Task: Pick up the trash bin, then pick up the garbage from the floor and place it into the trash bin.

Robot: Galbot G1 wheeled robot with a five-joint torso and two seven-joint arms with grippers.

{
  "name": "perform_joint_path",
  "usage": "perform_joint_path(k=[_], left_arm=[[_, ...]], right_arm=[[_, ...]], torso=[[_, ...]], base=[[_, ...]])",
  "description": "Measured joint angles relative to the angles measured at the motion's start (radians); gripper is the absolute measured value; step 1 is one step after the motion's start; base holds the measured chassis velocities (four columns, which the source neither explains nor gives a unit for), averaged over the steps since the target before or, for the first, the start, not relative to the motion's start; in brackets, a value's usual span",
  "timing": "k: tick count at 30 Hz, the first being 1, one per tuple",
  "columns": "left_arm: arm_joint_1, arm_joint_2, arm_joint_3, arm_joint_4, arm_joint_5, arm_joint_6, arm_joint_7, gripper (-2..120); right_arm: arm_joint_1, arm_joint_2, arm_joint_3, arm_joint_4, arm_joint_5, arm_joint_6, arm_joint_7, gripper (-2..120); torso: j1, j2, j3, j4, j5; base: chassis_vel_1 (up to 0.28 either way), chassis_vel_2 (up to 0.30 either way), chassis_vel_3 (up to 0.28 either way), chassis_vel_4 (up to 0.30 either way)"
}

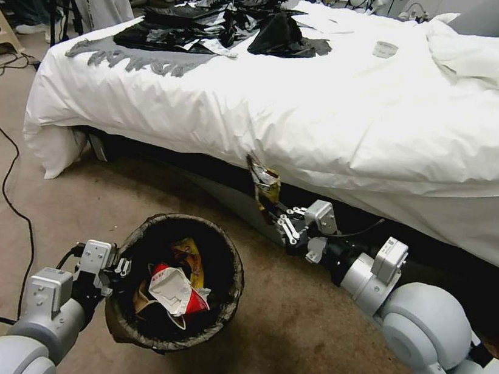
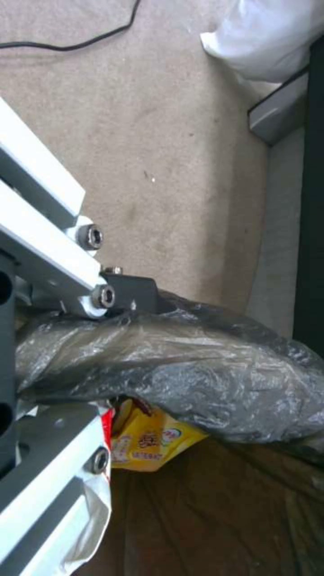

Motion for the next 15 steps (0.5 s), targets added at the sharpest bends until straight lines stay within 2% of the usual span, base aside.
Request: perform_joint_path(k=[3,15], left_arm=[[0.002,0.005,0.0,0.0,0.0,-0.002,0.0,3],[-0.009,-0.013,0.015,0.0,0.018,-0.005,0.002,3]], right_arm=[[0.022,0.003,-0.037,0.027,0.048,-0.024,0.0,0],[0.03,0.036,-0.177,0.047,0.031,-0.059,-0.006,0]], torso=[[0.0,0.0,0.0,0.0001,-0.0001],[0.0,0.0,0.0,0.0001,0.0001]], base=[[0.0,0.0,0.0,0.0],[0.0,0.0,0.0,0.0]])
